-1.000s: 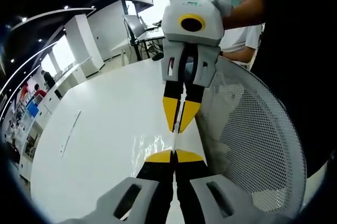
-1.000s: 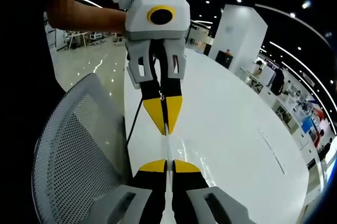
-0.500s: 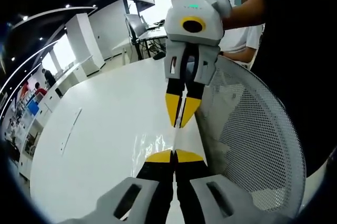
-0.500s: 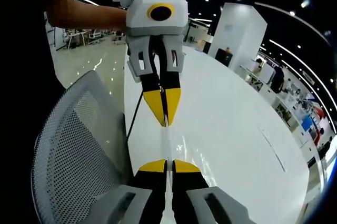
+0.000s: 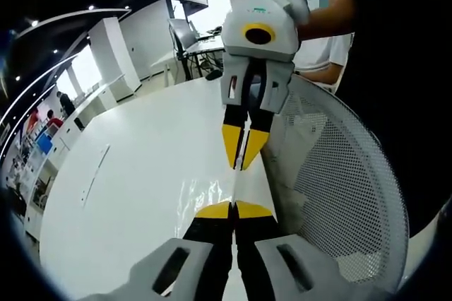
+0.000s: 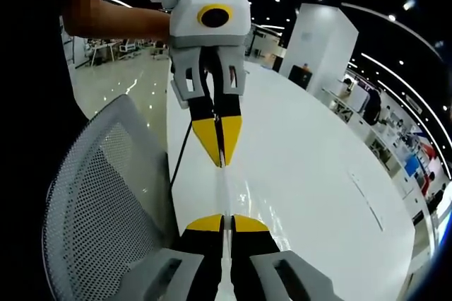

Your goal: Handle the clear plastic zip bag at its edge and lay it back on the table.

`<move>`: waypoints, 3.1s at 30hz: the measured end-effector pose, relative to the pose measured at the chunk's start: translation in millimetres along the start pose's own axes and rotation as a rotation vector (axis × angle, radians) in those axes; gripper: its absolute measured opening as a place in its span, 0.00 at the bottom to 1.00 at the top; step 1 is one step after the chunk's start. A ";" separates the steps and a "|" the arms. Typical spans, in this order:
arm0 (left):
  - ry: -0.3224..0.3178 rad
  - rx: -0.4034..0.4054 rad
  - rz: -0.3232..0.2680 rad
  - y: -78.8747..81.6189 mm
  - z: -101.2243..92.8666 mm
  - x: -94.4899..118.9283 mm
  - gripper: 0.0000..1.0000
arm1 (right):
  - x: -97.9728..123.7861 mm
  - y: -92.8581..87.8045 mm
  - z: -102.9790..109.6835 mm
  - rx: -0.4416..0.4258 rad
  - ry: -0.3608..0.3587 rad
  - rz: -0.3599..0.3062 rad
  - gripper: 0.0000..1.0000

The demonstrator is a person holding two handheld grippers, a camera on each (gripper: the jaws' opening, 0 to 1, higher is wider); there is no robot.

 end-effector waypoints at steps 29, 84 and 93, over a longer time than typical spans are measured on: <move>0.008 0.012 0.003 -5.4 2.2 3.0 0.00 | 1.1 -4.1 0.3 -0.008 -0.004 0.003 0.00; 0.026 0.041 0.006 -10.3 6.3 9.4 0.00 | 3.3 -9.1 1.3 -0.024 -0.010 0.004 0.00; 0.037 0.056 0.008 -13.6 6.4 11.3 0.00 | 4.1 -10.8 1.4 -0.028 -0.009 0.006 0.00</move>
Point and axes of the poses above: the point that each gripper's makers call its tool centre point, and the gripper's own axes: x roughly backward along the fingers, z roughly to its left, y roughly out of its top, the point moved 10 cm from there along x, roughly backward along the fingers, and after that the axes turned 15 degrees about y, right-handed, at the moved point
